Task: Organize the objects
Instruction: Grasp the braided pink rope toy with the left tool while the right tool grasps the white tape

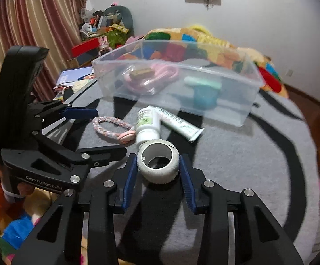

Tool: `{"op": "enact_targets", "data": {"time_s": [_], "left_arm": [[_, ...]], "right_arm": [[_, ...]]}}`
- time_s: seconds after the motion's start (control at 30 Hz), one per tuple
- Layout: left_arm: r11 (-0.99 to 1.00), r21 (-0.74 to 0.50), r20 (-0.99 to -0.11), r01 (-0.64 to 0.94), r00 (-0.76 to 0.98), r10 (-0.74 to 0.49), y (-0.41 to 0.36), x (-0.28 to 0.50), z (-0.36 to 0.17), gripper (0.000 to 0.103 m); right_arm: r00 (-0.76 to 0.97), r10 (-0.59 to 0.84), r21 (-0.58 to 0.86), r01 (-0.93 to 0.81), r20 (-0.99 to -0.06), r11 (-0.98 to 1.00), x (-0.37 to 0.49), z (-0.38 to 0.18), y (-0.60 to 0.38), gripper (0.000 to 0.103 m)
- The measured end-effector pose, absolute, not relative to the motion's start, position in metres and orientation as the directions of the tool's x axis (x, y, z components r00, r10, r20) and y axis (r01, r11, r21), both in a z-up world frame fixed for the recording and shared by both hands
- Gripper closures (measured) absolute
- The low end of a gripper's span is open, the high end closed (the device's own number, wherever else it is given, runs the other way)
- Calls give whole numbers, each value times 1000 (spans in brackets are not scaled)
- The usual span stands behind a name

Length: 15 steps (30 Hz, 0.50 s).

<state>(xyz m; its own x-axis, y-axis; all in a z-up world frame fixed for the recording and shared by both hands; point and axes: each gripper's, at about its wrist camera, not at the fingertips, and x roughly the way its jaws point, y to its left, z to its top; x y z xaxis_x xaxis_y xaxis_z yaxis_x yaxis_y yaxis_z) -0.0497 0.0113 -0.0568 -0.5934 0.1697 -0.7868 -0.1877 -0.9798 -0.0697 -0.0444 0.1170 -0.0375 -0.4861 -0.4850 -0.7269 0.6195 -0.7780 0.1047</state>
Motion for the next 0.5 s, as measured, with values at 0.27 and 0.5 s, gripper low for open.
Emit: {"op": "enact_targets", "data": {"time_s": [0.27,0.5], "left_arm": [[-987,-62,-765,-150,-628,143,7,-50,-58,58],[-987,-120,-747,-111,-644,163,-15,-43,-51,91]], "right_arm": [[-529,-477,115,577,-702,-809,-47,-24,140,68],[-524,-474,124,569,-707,-813,-51,-26,139,68]]}}
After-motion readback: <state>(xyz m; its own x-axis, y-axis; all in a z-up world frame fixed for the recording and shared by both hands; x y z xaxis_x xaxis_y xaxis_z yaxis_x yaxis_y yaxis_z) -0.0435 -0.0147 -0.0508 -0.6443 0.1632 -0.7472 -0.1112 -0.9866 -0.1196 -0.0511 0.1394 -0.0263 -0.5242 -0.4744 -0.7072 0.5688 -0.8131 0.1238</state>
